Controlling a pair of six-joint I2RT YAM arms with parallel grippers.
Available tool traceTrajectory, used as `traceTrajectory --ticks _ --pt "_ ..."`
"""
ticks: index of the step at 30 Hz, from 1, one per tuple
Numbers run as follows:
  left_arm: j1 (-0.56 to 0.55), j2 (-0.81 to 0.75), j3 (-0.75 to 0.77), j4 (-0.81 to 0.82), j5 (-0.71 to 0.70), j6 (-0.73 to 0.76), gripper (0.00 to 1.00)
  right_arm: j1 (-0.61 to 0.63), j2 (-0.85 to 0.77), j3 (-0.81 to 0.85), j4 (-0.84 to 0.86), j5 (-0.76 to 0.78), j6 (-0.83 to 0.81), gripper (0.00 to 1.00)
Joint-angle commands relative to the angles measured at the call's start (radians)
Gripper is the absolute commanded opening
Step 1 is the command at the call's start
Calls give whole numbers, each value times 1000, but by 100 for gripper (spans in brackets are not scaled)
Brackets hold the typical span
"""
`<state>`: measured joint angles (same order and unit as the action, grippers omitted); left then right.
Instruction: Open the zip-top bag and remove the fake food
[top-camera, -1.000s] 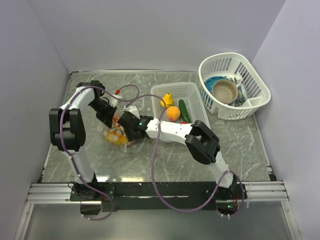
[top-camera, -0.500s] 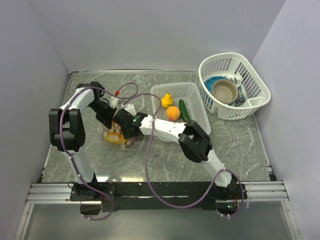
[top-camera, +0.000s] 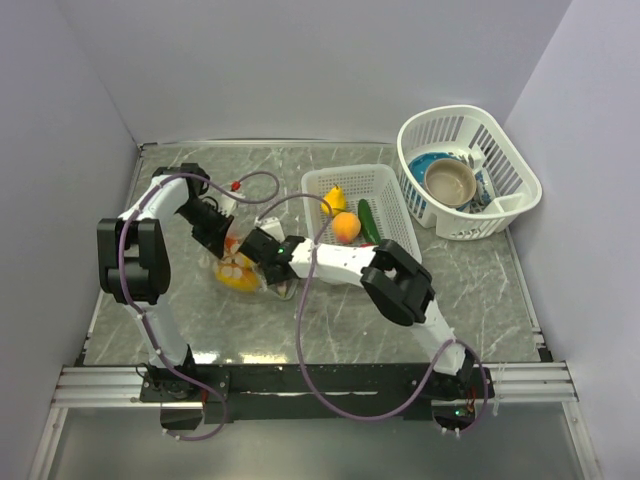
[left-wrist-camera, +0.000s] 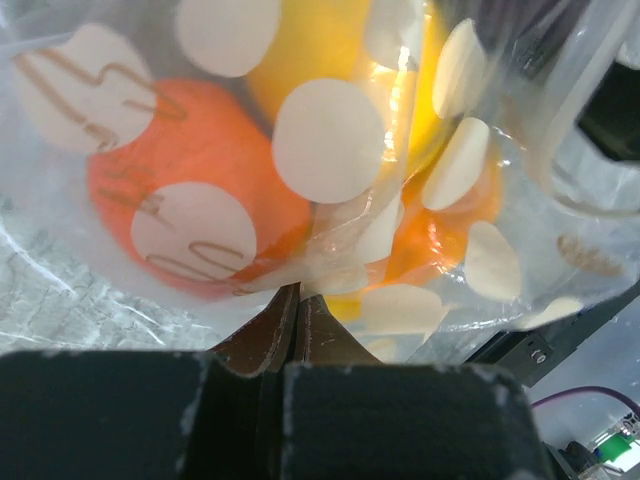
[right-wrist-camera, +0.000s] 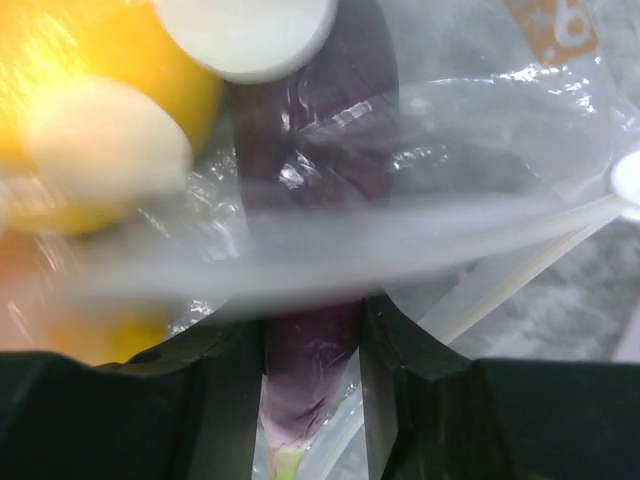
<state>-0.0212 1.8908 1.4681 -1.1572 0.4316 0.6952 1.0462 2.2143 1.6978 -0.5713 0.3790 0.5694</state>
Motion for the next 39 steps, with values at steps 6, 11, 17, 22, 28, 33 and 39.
traceTrajectory --ticks 6,11,17,22,28,33,39 --pt "15 -39 32 28 12 -19 1 -2 -279 -248 37 -14 -120 0" --pt "53 -30 77 13 31 -22 1 0 -340 -293 134 -63 -101 0" --pt "27 -70 -30 48 52 -25 1 6 -248 -127 174 -161 -129 0" --pt "27 -85 -72 57 56 -16 1 -11 -254 -151 241 -303 -149 0" --pt "47 -75 -45 53 30 -8 1 -66 -387 -303 142 -520 -224 0" --pt "79 -67 106 -2 71 -22 1 -66 -562 -473 45 -480 -267 0" --pt "76 -108 238 -96 154 -20 1 -72 -769 -584 77 -454 -259 0"
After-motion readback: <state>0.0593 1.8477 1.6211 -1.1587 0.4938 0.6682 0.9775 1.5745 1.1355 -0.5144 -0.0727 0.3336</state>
